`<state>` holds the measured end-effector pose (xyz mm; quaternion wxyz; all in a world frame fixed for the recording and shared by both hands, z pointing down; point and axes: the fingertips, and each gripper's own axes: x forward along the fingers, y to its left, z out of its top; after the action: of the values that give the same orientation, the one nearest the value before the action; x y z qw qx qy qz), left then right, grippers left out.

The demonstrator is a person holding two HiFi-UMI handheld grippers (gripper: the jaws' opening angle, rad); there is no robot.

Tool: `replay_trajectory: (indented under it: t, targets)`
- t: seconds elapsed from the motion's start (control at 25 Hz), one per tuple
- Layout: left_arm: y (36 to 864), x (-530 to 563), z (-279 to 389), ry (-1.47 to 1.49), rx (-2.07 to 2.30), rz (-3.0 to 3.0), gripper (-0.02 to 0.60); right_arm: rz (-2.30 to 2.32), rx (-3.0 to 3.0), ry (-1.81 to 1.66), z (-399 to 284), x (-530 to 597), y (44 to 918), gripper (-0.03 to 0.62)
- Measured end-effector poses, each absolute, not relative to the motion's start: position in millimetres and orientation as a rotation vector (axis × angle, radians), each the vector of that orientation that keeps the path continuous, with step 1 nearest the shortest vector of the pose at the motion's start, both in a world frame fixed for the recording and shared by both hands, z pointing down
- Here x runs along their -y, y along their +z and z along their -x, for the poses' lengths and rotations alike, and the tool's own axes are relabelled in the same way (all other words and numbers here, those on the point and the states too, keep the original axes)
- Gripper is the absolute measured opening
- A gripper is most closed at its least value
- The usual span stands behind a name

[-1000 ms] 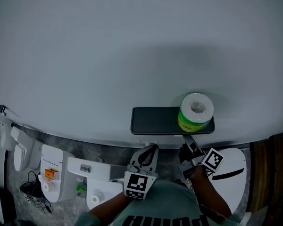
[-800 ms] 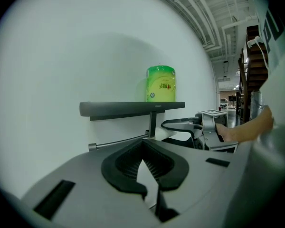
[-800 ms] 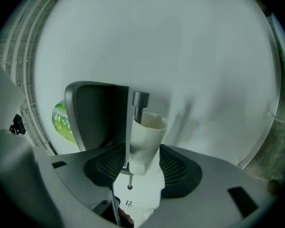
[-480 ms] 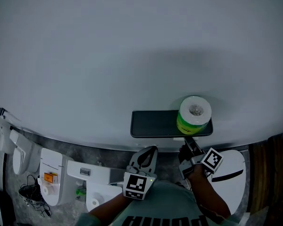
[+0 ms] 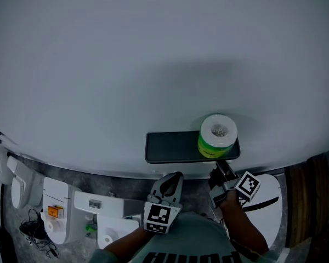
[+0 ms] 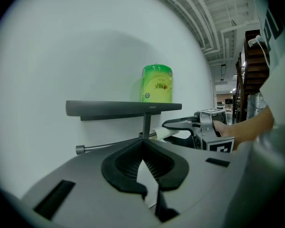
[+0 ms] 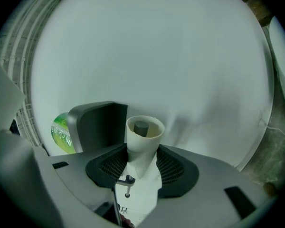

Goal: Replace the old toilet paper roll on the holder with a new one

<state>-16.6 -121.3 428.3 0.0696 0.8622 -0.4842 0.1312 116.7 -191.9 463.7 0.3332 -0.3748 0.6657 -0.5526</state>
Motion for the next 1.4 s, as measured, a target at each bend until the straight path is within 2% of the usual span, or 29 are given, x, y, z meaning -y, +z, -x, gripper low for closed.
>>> replay_trajectory:
  t: [0.84,1.4]
  targets:
    - [434.6,130.5,-44.7,0.358,1.343,-2.629,0.003,1.151,-1.717,-1.32,-209.5,171.9,455.2,0.198]
    - [431.2,121.0,-53.3,0.338,1.226,-2.666,0.003,1.35,-1.912,-1.049,-209.5,108.2,395.0,0.196]
